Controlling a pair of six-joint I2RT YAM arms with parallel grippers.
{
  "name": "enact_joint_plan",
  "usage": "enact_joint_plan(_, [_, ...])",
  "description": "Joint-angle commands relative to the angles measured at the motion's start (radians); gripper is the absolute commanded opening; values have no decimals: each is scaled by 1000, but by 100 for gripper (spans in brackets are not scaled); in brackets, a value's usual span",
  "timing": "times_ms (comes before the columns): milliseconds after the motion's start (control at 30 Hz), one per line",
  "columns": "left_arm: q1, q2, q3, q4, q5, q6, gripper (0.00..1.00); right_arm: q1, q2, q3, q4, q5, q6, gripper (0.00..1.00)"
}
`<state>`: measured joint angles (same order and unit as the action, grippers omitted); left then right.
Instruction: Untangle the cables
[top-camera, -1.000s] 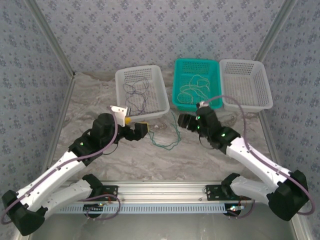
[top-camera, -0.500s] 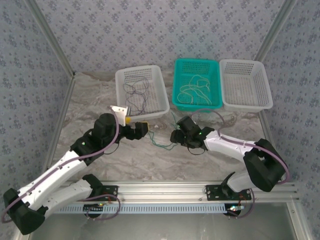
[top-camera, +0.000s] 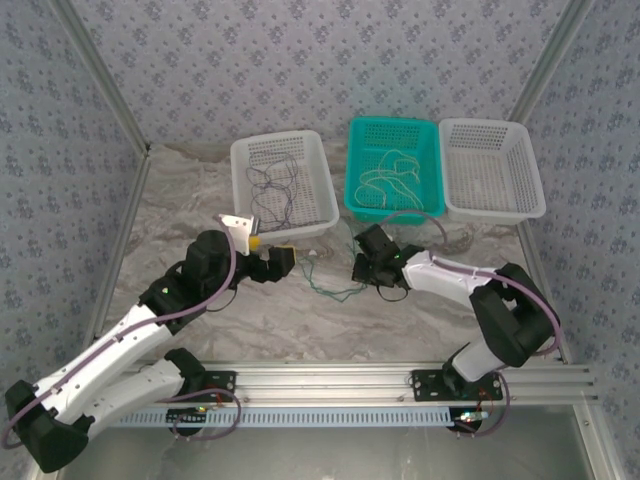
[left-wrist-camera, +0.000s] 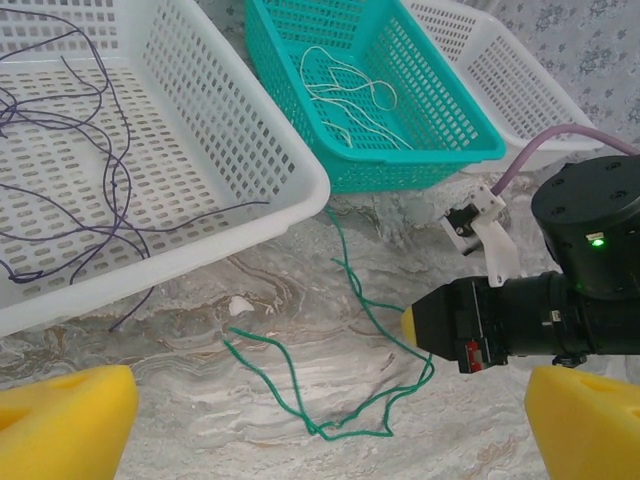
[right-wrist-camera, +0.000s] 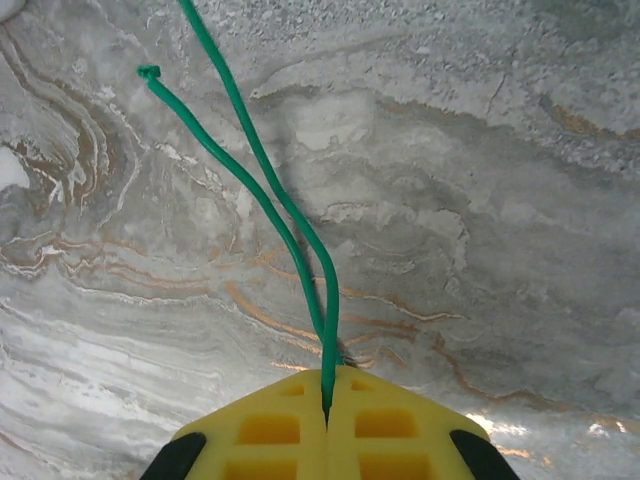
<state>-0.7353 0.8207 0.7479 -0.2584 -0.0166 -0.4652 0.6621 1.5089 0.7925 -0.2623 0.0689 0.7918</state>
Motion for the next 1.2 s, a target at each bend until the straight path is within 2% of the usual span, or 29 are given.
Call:
enact_joint_plan(0, [-6, 3, 4, 26, -10, -28, 99, 19, -96, -8, -24, 53, -29, 0])
enact_joint_plan(200, [-6, 68, 27, 50, 31, -116, 99, 80, -364, -137, 120, 115, -147, 0])
enact_joint_plan(433, [-7, 180, 40, 153, 95, -221, 98, 82, -536, -162, 230, -12, -255, 0])
enact_joint_plan(567, [-7, 205, 24, 206, 106, -234, 98, 81, -584, -149, 260, -87, -296, 0])
enact_joint_plan(667, [-6, 205, 12, 211, 96, -233, 98, 81, -611, -139, 284, -193, -359, 0])
enact_joint_plan(867, [3, 204, 31, 78, -22, -339, 98, 82, -660, -132, 330, -334, -452, 0])
enact_joint_plan(1000, [18, 209, 5, 137, 38, -410, 98, 81, -668, -105, 323, -415, -499, 0])
enact_joint_plan(1167, [24, 277, -24, 257, 142, -559, 97, 83, -664, -84, 335, -453, -498, 0])
